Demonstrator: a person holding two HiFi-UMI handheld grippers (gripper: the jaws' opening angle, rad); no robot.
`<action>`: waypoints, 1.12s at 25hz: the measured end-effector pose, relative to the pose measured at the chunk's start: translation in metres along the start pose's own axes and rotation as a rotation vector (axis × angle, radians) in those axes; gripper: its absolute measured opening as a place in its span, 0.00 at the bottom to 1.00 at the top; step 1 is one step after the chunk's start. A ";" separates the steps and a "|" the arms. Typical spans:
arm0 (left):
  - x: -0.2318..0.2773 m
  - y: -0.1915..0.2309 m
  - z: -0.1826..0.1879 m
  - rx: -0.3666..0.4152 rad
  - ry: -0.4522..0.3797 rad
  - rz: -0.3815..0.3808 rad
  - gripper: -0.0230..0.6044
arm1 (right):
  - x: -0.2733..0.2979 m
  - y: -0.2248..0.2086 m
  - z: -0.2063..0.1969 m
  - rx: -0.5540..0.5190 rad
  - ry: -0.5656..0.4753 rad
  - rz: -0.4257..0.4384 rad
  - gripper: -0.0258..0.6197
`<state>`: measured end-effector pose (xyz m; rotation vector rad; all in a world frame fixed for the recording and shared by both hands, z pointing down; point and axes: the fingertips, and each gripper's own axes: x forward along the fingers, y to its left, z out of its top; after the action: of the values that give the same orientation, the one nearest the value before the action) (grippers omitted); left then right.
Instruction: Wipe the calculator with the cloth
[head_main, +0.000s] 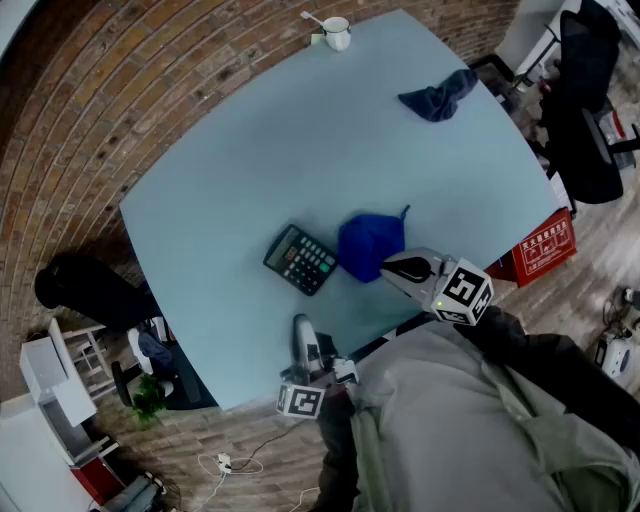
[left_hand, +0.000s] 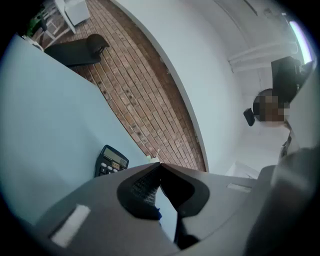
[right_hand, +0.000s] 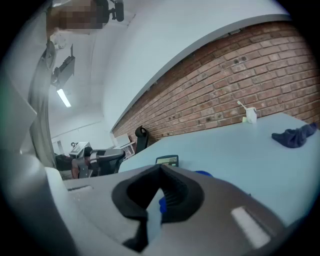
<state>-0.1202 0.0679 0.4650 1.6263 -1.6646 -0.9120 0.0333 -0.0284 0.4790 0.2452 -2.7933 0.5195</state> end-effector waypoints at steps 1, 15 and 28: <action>-0.004 0.002 0.005 0.025 0.018 0.004 0.04 | 0.003 0.006 0.001 0.005 -0.007 -0.008 0.04; -0.006 0.032 0.028 0.079 0.227 -0.096 0.08 | 0.027 0.055 -0.005 -0.005 -0.075 -0.154 0.04; 0.033 0.101 0.031 0.242 0.304 0.006 0.45 | 0.022 -0.010 -0.044 -0.151 0.163 -0.330 0.26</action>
<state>-0.2037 0.0360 0.5297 1.8141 -1.6094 -0.4429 0.0258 -0.0238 0.5281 0.5883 -2.5458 0.2367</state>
